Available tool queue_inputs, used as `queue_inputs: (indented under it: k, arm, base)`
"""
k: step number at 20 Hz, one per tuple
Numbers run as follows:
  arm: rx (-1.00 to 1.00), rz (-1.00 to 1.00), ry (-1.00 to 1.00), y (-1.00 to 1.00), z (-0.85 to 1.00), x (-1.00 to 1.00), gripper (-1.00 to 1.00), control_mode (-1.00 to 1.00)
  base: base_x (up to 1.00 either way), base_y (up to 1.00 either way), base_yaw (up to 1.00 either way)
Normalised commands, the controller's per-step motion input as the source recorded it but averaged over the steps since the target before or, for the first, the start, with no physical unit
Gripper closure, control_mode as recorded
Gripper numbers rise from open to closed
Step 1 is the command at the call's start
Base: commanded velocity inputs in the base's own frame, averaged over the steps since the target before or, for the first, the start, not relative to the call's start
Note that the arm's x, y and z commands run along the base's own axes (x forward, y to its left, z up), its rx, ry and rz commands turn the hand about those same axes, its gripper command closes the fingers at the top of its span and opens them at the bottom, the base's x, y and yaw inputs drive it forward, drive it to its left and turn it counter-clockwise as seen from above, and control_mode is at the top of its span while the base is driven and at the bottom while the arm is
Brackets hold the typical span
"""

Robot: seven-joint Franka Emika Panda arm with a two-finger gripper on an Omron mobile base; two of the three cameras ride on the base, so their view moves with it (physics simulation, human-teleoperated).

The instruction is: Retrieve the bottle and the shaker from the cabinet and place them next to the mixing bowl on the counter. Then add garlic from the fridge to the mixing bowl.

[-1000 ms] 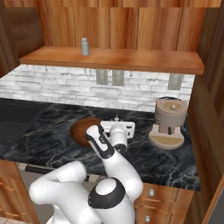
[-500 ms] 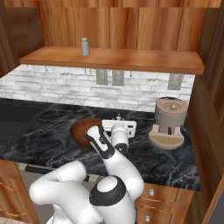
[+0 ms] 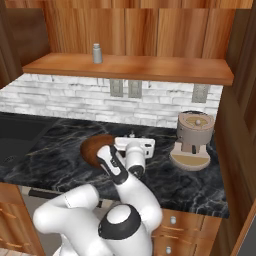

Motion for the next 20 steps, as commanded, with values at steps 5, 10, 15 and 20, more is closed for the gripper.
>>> queue_inputs:
  k: [5,10,15,20]
  arm:
    - [-0.01,0.05,0.0,-0.09,0.43,-0.38,-1.0,-1.0]
    - [-0.13,0.11,0.0,-0.38,0.5,-0.45,-1.0,-1.0]
    - [-0.25,0.14,0.0,-0.37,0.6,-0.43,-1.0,-1.0]
    - [-0.29,0.18,0.0,-0.24,0.57,-0.45,-1.0,-1.0]
  base:
    - [0.0,0.0,0.0]
    - [0.0,0.0,0.0]
    - [0.0,0.0,0.0]
    - [0.0,0.0,0.0]
